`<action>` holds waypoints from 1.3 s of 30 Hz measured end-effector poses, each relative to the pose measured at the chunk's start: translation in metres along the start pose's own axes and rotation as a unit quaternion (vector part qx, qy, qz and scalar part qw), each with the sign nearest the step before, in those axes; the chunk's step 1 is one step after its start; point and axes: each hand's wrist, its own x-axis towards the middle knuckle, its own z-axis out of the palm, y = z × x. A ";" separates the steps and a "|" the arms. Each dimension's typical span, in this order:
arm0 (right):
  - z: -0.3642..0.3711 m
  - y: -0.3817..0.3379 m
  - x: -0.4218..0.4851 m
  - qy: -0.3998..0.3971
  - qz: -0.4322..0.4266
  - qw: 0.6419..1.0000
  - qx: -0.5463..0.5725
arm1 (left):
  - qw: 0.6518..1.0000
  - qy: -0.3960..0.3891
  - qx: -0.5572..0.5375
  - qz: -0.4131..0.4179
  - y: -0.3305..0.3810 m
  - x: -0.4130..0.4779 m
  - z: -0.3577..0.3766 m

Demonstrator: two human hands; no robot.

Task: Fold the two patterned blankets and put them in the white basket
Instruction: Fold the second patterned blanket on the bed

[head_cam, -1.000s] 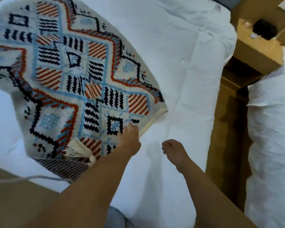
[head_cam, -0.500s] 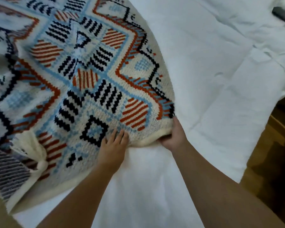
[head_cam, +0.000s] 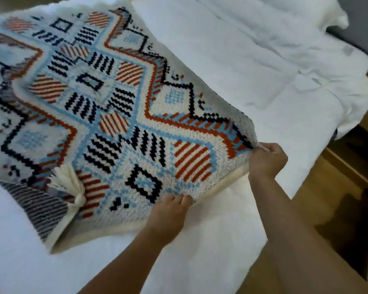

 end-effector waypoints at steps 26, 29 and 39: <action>0.050 0.083 -0.192 -0.478 -0.120 0.823 -0.281 | 0.933 -0.136 0.276 -0.184 -0.089 -0.056 -0.013; 0.074 0.075 -0.247 -0.540 -0.040 0.805 -0.242 | 0.893 -0.186 0.333 -0.239 -0.114 -0.081 -0.027; 0.097 0.080 -0.387 -0.625 -0.267 0.531 -0.506 | 0.938 -0.238 0.148 -0.205 -0.237 -0.204 -0.041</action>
